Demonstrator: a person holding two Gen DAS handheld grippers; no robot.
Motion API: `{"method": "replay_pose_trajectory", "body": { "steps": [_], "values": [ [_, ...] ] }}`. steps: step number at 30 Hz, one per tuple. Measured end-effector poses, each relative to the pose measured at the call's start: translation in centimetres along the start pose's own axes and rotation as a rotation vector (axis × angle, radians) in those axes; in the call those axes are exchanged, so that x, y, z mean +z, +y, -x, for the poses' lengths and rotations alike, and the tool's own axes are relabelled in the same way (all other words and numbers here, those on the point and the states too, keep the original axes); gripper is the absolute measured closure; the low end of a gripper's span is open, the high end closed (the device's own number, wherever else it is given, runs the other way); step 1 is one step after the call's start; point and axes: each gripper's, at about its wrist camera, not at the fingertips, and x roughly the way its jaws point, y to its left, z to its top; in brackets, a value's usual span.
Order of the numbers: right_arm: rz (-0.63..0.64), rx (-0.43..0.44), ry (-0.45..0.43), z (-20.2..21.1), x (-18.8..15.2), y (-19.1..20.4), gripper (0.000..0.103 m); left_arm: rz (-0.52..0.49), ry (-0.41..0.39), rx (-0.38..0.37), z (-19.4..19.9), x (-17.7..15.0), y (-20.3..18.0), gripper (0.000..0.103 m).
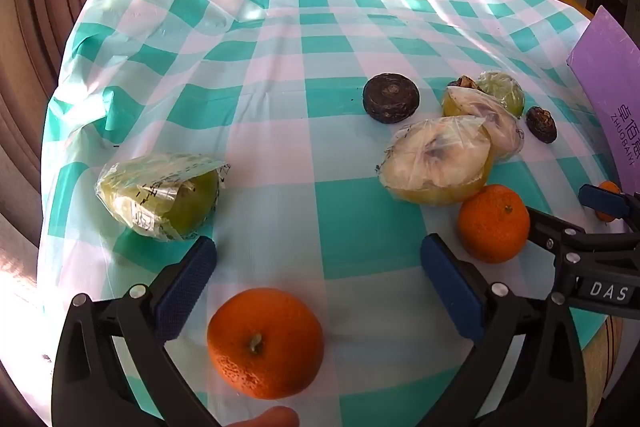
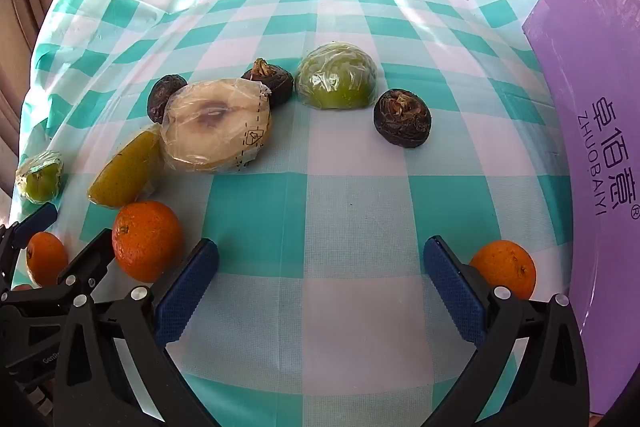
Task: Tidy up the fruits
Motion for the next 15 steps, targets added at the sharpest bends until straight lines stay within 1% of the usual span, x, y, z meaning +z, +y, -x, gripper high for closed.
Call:
{"method": "replay_pose_trajectory", "body": {
  "steps": [15],
  "values": [
    [-0.001,0.001,0.003,-0.04,0.00,-0.02,0.004,-0.001,-0.002,0.001,0.01,0.00,0.00,0.001]
  ]
}}
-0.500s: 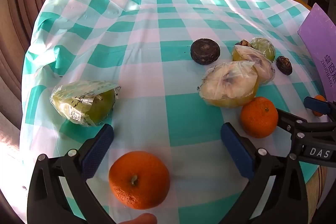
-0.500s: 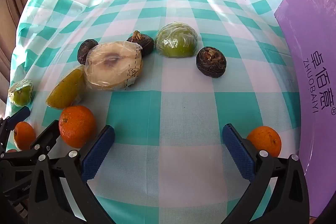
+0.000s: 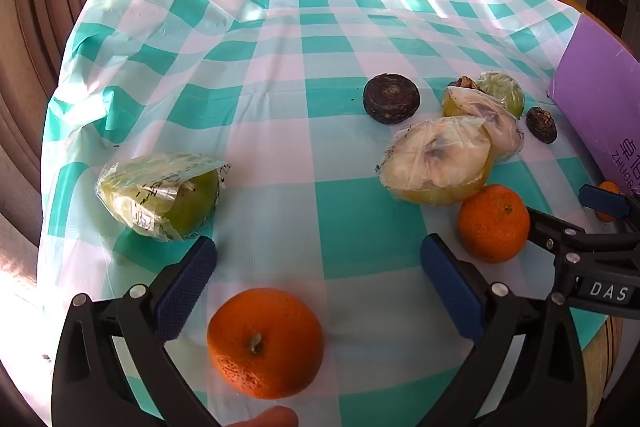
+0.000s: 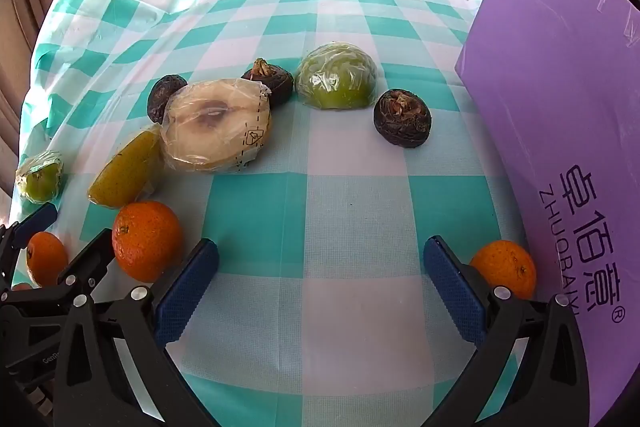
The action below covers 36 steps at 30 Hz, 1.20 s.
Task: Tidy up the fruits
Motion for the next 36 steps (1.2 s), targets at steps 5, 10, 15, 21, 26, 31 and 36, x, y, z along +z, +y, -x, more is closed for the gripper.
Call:
{"method": "replay_pose_trajectory", "body": {
  "steps": [5,10,15,21,26,31,36],
  "values": [
    [0.000,0.000,0.000,0.00,0.00,0.00,0.004,0.001,0.000,0.000,0.00,0.00,0.00,0.001],
    [0.000,0.000,0.000,-0.01,-0.01,-0.02,0.004,0.000,-0.001,0.000,0.00,0.00,0.00,0.001],
    [0.000,0.001,0.000,-0.02,-0.01,-0.02,0.004,0.000,-0.001,0.000,0.00,0.01,-0.03,0.001],
    [-0.001,0.001,-0.001,0.00,-0.05,-0.05,0.004,0.001,-0.002,0.001,0.01,0.00,0.02,0.001],
    [0.000,0.001,-0.022,-0.02,-0.11,0.00,0.004,0.006,-0.003,0.007,0.01,0.01,0.06,0.001],
    [0.000,0.003,-0.028,0.32,-0.70,-0.02,0.004,0.007,-0.003,0.007,0.25,0.15,0.23,0.001],
    [0.001,0.004,-0.037,0.27,-0.61,-0.08,0.004,0.008,-0.004,0.008,0.29,0.19,0.24,0.001]
  ]
}}
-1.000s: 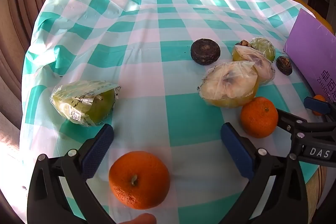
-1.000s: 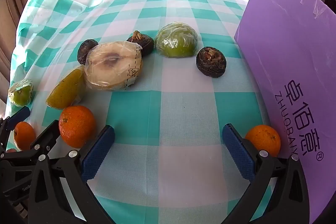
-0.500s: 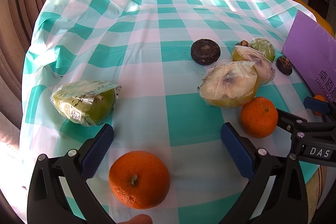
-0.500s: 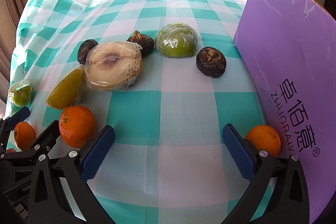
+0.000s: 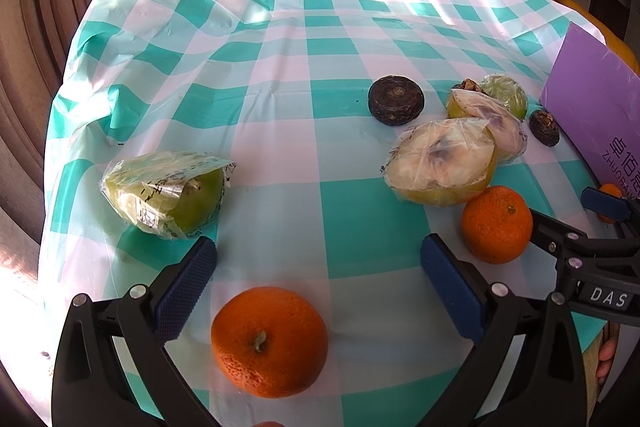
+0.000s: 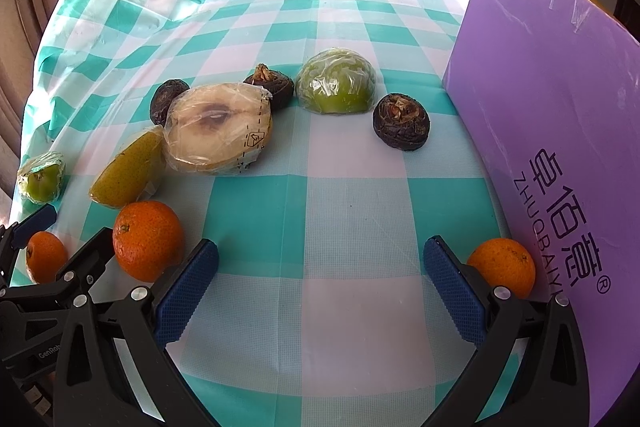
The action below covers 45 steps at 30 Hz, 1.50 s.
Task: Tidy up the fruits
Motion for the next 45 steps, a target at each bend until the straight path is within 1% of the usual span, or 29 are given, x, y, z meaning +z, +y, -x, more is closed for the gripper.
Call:
{"method": "replay_pose_trajectory", "body": {
  "steps": [2,4,38,40,43,45],
  "values": [
    [0.004,0.002,-0.003,0.2,-0.2,-0.3,0.004,0.000,0.000,0.000,0.0,-0.1,0.0,0.001],
    [0.008,-0.003,-0.001,0.0,0.4,0.1,0.004,0.000,0.000,0.000,0.0,0.0,0.0,0.001],
    [0.004,0.002,-0.006,0.1,0.1,0.0,0.004,0.001,-0.004,-0.002,0.0,-0.1,0.0,0.001],
    [0.004,0.002,-0.007,0.1,0.1,0.0,0.004,0.007,-0.009,-0.012,0.1,-0.1,0.1,0.002],
    [0.004,-0.010,-0.006,0.3,0.0,0.1,0.004,0.040,-0.031,-0.060,0.5,-0.2,1.0,0.002],
    [0.014,-0.038,-0.018,0.7,-0.1,0.4,0.004,0.053,-0.049,-0.071,0.9,-0.1,1.4,0.002]
  ]
}}
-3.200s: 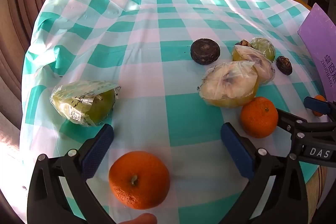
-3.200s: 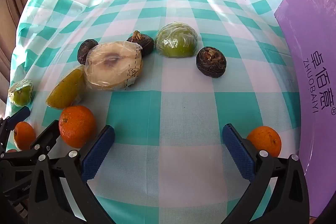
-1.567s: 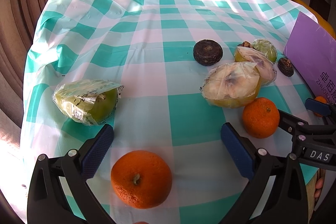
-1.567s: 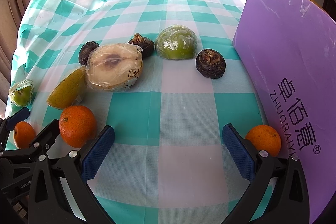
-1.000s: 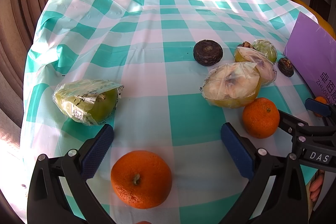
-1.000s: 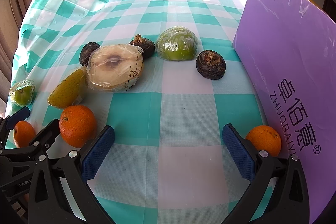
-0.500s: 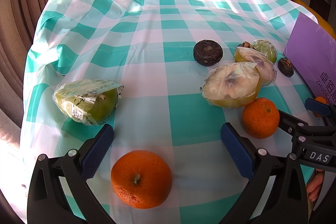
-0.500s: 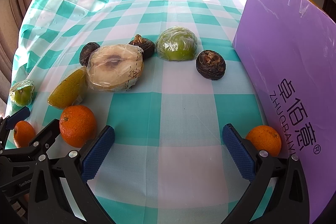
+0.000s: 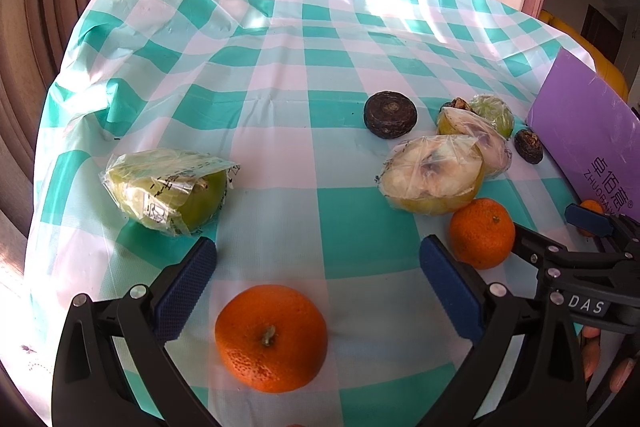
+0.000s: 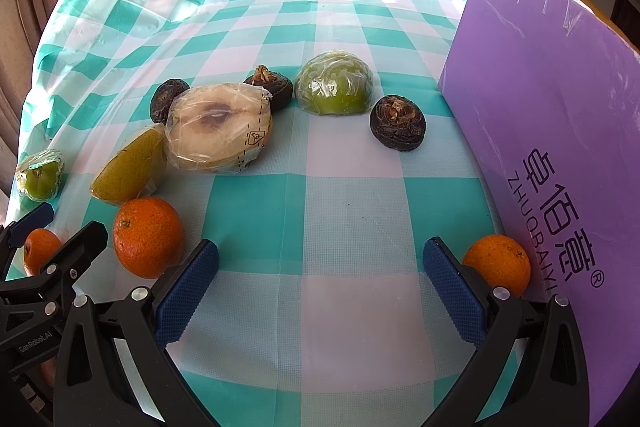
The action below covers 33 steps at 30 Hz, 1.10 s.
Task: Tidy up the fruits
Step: 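Lower the left tool onto the orange and close its fingers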
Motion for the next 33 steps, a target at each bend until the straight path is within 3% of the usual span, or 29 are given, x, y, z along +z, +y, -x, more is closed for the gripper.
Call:
{"method": "replay_pose_trajectory", "body": {
  "steps": [6,11,18,22,27,31,33],
  "values": [
    [0.025,-0.001,-0.088,2.4,-0.3,0.4,0.004,-0.015,-0.079,0.003,1.7,-0.3,-0.8,0.002],
    [-0.016,0.036,-0.116,4.0,-1.1,-0.2,0.004,0.041,-0.147,-0.024,3.6,-0.7,0.2,0.002],
    [0.005,0.084,-0.127,5.1,-2.1,0.5,0.004,0.116,-0.216,-0.168,5.9,-1.7,2.3,0.002],
    [0.020,0.128,-0.142,5.6,-2.5,0.9,0.004,0.147,-0.159,-0.231,6.1,-2.6,3.2,0.002],
    [-0.001,0.171,-0.144,5.7,-2.8,0.5,0.004,0.133,-0.150,-0.201,6.3,-3.4,3.0,0.003],
    [-0.017,0.217,-0.134,5.4,-2.9,0.1,0.004,0.115,-0.111,-0.195,5.4,-3.5,2.6,0.018],
    [-0.030,0.248,-0.150,5.6,-3.0,-0.1,0.004,0.122,-0.109,-0.196,5.2,-3.6,2.8,0.019]
  ]
}}
